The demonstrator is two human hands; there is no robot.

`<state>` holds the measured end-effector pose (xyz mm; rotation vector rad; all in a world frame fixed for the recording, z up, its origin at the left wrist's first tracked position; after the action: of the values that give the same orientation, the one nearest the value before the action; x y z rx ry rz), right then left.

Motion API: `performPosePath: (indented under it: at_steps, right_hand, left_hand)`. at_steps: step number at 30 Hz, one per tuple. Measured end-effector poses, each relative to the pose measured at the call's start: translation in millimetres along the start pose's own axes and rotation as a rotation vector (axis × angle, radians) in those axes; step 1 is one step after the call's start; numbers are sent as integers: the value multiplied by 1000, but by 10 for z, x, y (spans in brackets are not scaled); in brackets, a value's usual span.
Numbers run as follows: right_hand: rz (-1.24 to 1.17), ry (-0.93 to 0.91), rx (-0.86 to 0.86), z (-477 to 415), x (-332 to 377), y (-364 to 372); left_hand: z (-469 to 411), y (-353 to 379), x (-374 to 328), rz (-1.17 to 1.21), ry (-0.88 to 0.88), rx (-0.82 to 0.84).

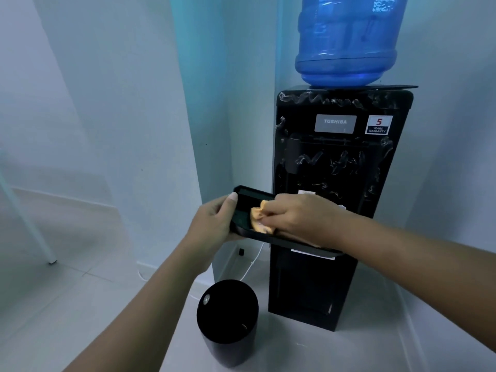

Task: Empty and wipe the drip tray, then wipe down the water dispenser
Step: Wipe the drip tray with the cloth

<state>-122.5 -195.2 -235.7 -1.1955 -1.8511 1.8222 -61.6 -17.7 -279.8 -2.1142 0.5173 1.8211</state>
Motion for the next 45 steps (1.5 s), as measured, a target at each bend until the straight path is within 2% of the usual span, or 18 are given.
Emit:
performPosePath:
  at_steps: [3,7,11,14,16,19,20,24,26,28,30,32,34,37,39,43,45]
  right_hand:
    - [-128,-9,-15,-87,10,-61]
    - [-137,-44,78,97,-90,-68]
    - [-158,-43,0,-150,50,-132]
    - [-143,26,-35,-433,69,-199]
    - [-121,70,34,-366,-53,-190]
    - [-45,114,258,-98,-233,-157]
    - [-51,129,268,-68,-238,-163]
    - [-152,110,26,-398,-42,-259]
    - [-272,114,-43,-488,22,-289]
    - [-311,120,46,-360,-33,-268]
    - [-137,149,284,-137,-191,-204]
    - [-73,229,409,35,-342,-192]
    - [-65,261,356,-10,-353,-198]
    - [-306,330,146,-140,-133,-64]
    - [-350,308,124,-88,-26,83]
    - [-79,260,288,197,-212,243]
    - [15,267,230,224,-243,229]
  left_hand:
    - [-5,-11,-45,-3,9,25]
    - [-16,-258,-151,1,-2,-26]
    - [-71,-78,-139,-28,-26,16]
    - [-142,-7,-192,-72,14,11]
    - [-154,-231,-292,-17,33,-73]
    - [-89,-525,-359,7,32,-151]
    - [-71,-506,-349,5,31,-158]
    - [-82,3,-239,-27,51,-54]
    - [-96,85,-230,-46,47,-34]
    - [-80,-117,-273,-18,52,-116]
    - [-32,-403,-299,-21,51,-205]
    - [15,-502,-336,-49,61,-213]
    - [12,-397,-365,-69,111,-223]
    - [-18,-150,-359,-85,137,-218]
    - [-6,-150,-315,-86,111,-219]
    - [42,-309,-261,-54,102,-266]
    - [39,-281,-262,-68,117,-304]
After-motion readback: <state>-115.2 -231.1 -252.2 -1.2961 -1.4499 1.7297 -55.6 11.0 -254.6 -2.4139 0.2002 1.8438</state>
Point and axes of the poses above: each hand's wrist, its own z-axis away from the middle knuckle, its own y-axis out of the palm, x = y × z, the point moved 3 cm from there along -z, towards the middle knuckle, and after that the axes turned 8 degrees about x, right-handed, at the moved point
